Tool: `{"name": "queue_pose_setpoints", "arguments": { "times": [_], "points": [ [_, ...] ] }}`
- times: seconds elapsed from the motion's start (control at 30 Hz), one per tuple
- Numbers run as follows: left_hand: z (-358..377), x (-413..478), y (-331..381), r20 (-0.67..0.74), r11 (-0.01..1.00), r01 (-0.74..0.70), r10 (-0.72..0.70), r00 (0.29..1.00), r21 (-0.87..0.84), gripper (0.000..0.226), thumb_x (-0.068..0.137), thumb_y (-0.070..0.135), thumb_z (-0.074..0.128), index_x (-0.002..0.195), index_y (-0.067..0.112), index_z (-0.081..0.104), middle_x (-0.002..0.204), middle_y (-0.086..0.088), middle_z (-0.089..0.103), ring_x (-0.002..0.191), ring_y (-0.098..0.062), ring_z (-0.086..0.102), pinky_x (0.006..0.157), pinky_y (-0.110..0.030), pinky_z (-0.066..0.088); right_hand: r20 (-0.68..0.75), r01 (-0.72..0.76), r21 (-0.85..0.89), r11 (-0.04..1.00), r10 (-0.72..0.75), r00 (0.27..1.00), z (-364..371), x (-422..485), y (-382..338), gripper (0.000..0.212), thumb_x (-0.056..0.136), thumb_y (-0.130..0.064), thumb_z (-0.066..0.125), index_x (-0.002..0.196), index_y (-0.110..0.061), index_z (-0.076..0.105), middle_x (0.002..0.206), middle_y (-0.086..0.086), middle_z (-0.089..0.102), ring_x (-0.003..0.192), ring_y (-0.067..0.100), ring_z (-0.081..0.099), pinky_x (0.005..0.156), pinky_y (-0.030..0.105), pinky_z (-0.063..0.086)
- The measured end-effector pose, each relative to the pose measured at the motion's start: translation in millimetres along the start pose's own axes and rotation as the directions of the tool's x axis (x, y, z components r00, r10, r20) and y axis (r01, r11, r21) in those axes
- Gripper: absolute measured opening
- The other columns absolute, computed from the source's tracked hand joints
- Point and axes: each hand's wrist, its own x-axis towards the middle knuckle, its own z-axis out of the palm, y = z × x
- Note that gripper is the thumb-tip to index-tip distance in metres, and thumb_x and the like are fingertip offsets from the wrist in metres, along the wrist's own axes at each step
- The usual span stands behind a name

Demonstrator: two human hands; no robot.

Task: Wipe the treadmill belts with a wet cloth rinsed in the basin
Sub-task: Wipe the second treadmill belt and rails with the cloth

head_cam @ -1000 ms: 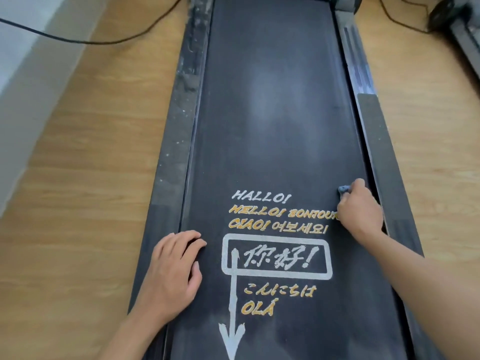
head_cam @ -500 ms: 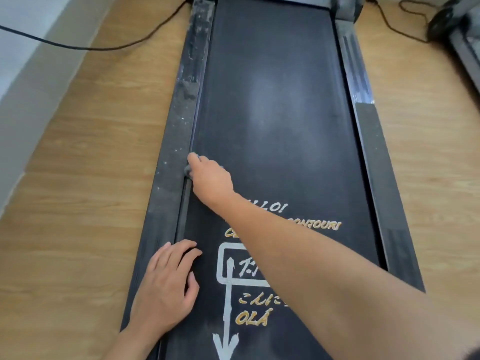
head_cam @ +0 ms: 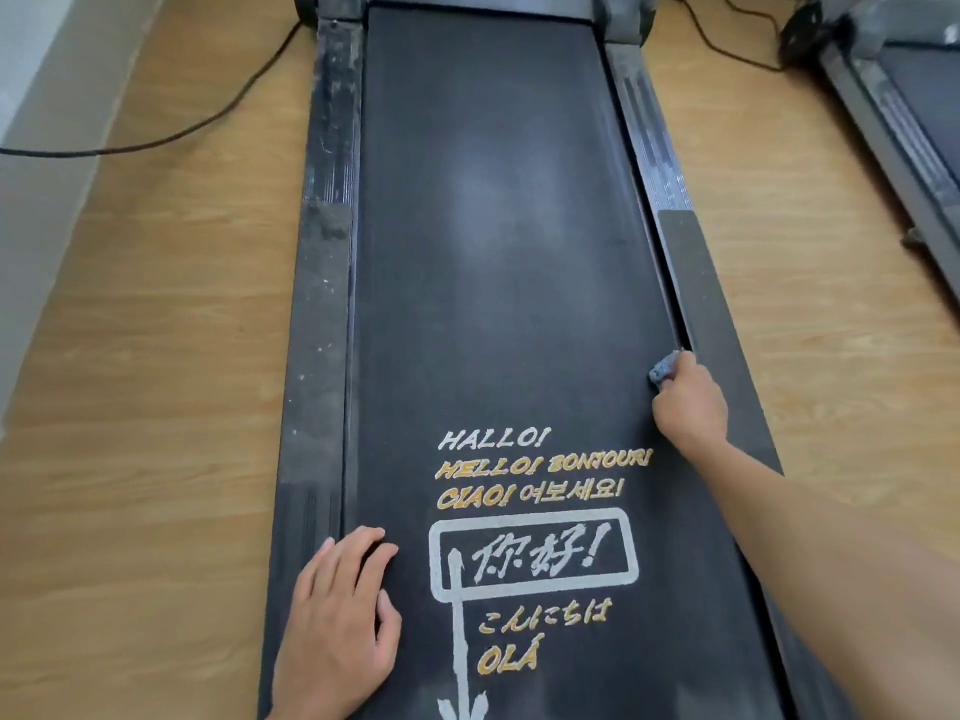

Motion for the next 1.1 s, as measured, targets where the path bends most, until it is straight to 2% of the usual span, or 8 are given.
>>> {"name": "queue_pose_setpoints", "arguments": {
  "times": [0.13,0.27,0.43,0.57,0.7,0.8,0.9,1.1],
  "points": [
    [-1.0,1.0,-3.7,0.006,1.0,0.004,-0.004,1.0,-0.029,0.045,0.086,0.022,0.048,0.122,0.012,0.073,0.14,-0.002,0.061,0.132,-0.026,0.059,0.122,-0.046,0.034,0.023,0.042,0.107,0.993,-0.045,0.999,23.3,-24.4,-57.2,0.004,0.101,-0.02,0.047,0.097,-0.021,0.048,0.114,-0.001,0.069,0.1,0.034,0.062,0.077,0.039,0.043],
    [-2.2,2.2,-2.0,0.053,1.0,-0.006,0.007,0.999,-0.017,0.045,0.085,0.021,0.05,0.124,0.013,0.072,0.141,-0.003,0.061,0.134,-0.025,0.056,0.124,-0.044,0.031,0.04,0.249,0.183,0.951,-0.26,0.965,62.5,-39.4,-183.5,0.012,0.099,-0.015,0.045,0.092,-0.022,0.039,0.103,-0.013,0.064,0.086,0.029,0.055,0.075,0.038,0.04],
    [-6.6,1.8,-1.1,0.094,1.0,0.001,-0.002,0.996,0.007,0.045,0.087,0.022,0.051,0.127,0.014,0.07,0.143,-0.002,0.059,0.135,-0.023,0.055,0.125,-0.044,0.029,0.204,0.543,0.086,0.836,-0.548,0.811,123.4,-113.0,-297.4,0.037,0.091,0.0,0.052,0.126,-0.012,0.048,0.112,0.004,0.063,0.085,0.026,0.058,0.067,0.036,0.041],
    [-10.1,3.7,0.1,0.12,0.999,0.021,-0.025,0.992,0.035,0.046,0.086,0.024,0.05,0.126,0.015,0.07,0.143,0.0,0.058,0.134,-0.023,0.056,0.126,-0.043,0.028,0.269,0.633,0.066,0.771,-0.625,0.733,107.1,-124.7,-274.7,0.044,0.085,0.002,0.059,0.126,-0.012,0.047,0.111,0.004,0.058,0.1,0.026,0.057,0.06,0.037,0.039],
    [-7.6,3.2,0.8,0.076,0.998,0.03,-0.034,0.997,0.046,0.046,0.085,0.024,0.049,0.122,0.012,0.074,0.141,-0.003,0.062,0.133,-0.025,0.057,0.126,-0.042,0.027,0.252,0.453,0.106,0.885,-0.464,0.849,64.6,-77.4,-182.5,0.031,0.082,-0.002,0.056,0.1,-0.024,0.046,0.109,-0.002,0.058,0.102,0.03,0.057,0.065,0.036,0.039],
    [-5.4,3.5,2.2,0.067,0.998,0.037,-0.041,0.997,0.052,0.046,0.086,0.024,0.048,0.122,0.012,0.074,0.141,-0.004,0.062,0.132,-0.026,0.057,0.126,-0.04,0.025,0.122,0.199,0.012,0.98,-0.199,0.972,18.9,-23.9,-71.6,0.025,0.087,-0.006,0.051,0.093,-0.027,0.039,0.108,0.004,0.064,0.097,0.037,0.061,0.068,0.038,0.041],
    [-5.6,4.1,4.5,0.061,0.999,0.027,-0.03,0.998,0.047,0.045,0.086,0.024,0.047,0.121,0.011,0.073,0.141,-0.003,0.062,0.134,-0.025,0.055,0.128,-0.037,0.02,0.047,0.001,0.011,1.0,-0.001,0.999,-16.5,2.1,3.5,0.015,0.092,-0.008,0.048,0.095,-0.021,0.042,0.099,0.008,0.062,0.091,0.039,0.059,0.068,0.042,0.041],
    [-5.4,1.1,4.5,0.048,0.999,0.029,-0.031,0.998,0.032,0.045,0.087,0.023,0.046,0.123,0.011,0.071,0.143,-0.003,0.06,0.135,-0.025,0.055,0.125,-0.045,0.03,-0.089,-0.151,0.171,0.974,0.168,0.982,14.9,-10.1,-42.9,0.016,0.093,-0.006,0.05,0.101,-0.018,0.043,0.115,0.017,0.065,0.109,0.042,0.061,0.079,0.041,0.036]
  ]
}}
